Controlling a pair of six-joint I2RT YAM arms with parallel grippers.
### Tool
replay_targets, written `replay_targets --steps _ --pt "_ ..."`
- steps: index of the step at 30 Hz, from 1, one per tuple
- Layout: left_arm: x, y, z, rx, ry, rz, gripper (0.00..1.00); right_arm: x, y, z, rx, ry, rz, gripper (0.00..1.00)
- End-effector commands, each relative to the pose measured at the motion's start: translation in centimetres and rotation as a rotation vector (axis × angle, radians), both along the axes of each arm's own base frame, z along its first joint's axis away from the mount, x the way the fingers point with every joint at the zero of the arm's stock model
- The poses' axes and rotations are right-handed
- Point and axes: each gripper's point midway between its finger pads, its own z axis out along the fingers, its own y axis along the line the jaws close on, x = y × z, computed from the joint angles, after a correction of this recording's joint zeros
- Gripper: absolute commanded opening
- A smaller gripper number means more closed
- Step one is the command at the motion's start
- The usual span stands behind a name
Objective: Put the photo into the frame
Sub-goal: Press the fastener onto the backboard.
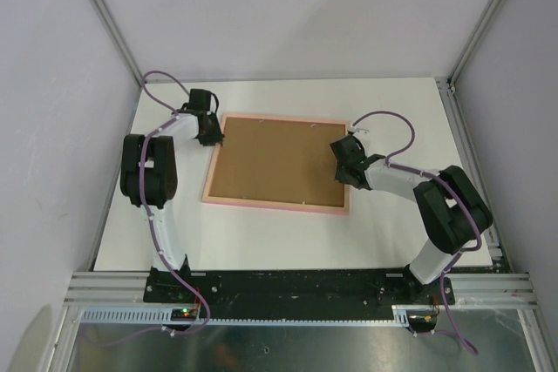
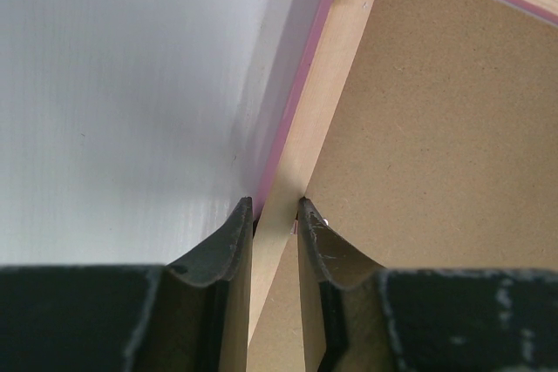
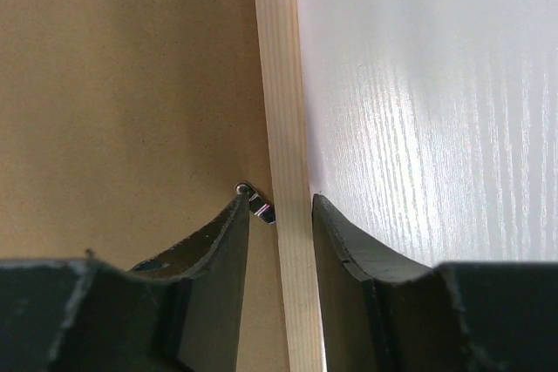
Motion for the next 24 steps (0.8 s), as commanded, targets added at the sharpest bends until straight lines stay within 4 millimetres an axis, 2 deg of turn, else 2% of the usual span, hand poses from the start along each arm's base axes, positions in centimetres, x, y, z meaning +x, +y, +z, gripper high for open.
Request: replay_targets --steps 1,9,15,20,24 --pt "-0.2 -0.3 -0.4 -0.013 0.034 -0.014 0.0 -0.5 0.6 -0.4 -0.04 0.026 0.084 0.36" --pt "-0.1 -0.6 -0.4 -0.028 0.036 -0.028 0.0 -0.1 1.1 -1.4 -0.036 0.032 0.168 0.23" --pt "-0.1 -0.7 -0.5 -0.031 0.038 -0.04 0.0 -0.2 1.8 -1.3 -0.027 0.014 0.236 0.13" --pt "0.0 -0.9 -0.6 -0.038 0.042 -0.049 0.0 -0.9 2.0 -1.3 -0.008 0.009 0.279 0.02" --pt "0.0 -0.7 -0.7 -0.033 0.044 -0.052 0.0 -1.9 2.2 -1.3 0.019 0.017 0.298 0.0"
